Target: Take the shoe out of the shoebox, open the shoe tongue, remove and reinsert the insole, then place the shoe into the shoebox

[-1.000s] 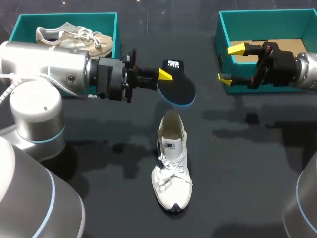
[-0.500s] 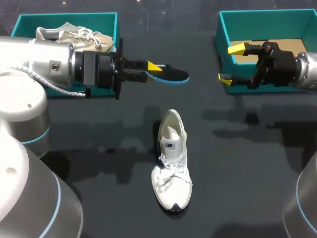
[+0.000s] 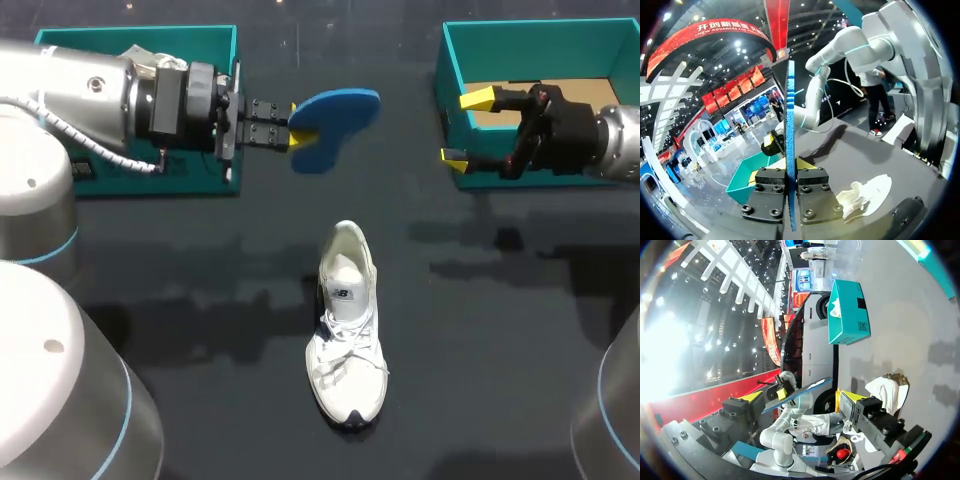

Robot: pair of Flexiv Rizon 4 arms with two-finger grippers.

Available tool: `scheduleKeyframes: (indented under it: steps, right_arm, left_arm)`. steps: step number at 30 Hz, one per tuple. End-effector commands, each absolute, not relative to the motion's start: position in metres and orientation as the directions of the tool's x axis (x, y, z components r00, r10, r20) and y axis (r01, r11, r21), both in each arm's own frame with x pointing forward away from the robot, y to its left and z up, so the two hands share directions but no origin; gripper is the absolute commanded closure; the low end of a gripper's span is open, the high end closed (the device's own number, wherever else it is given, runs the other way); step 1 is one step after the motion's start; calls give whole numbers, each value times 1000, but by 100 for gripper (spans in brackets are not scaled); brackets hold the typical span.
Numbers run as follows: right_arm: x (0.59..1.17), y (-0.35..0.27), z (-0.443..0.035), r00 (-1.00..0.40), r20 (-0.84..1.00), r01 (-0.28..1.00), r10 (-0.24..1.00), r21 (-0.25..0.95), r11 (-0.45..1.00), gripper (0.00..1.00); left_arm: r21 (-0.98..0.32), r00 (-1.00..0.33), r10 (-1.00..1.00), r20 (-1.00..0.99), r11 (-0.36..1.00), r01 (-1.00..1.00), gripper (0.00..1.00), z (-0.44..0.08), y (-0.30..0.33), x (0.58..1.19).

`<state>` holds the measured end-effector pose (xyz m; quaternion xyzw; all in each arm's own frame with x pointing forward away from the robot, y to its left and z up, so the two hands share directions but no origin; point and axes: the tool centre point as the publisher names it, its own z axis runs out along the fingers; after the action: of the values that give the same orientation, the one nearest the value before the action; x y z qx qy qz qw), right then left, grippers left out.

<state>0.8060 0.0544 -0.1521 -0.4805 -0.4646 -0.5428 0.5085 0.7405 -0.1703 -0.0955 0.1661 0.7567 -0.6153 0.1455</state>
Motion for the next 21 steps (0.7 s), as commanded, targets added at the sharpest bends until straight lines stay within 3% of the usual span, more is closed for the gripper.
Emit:
scheduleKeyframes:
  steps: [1, 10, 12, 21]
  right_arm:
    - [805, 54, -152, -21, 994, 999, -103, 16, -52, 0]
    - [805, 54, -152, -21, 994, 999, -103, 16, -52, 0]
    - [805, 54, -152, -21, 994, 999, -103, 16, -52, 0]
    - [805, 54, -152, -21, 994, 999, -103, 16, -52, 0]
  left_arm:
    - [-942, -958, 77, -275, 179, 284, 100, -96, -167, 748]
    - [-965, -998, 14, 60, 255, -54, 100, -89, -169, 749]
    - [-960, -996, 80, -32, 276, 53, 100, -84, -170, 743]
    - [-960, -996, 80, -32, 276, 53, 100, -84, -170, 743]
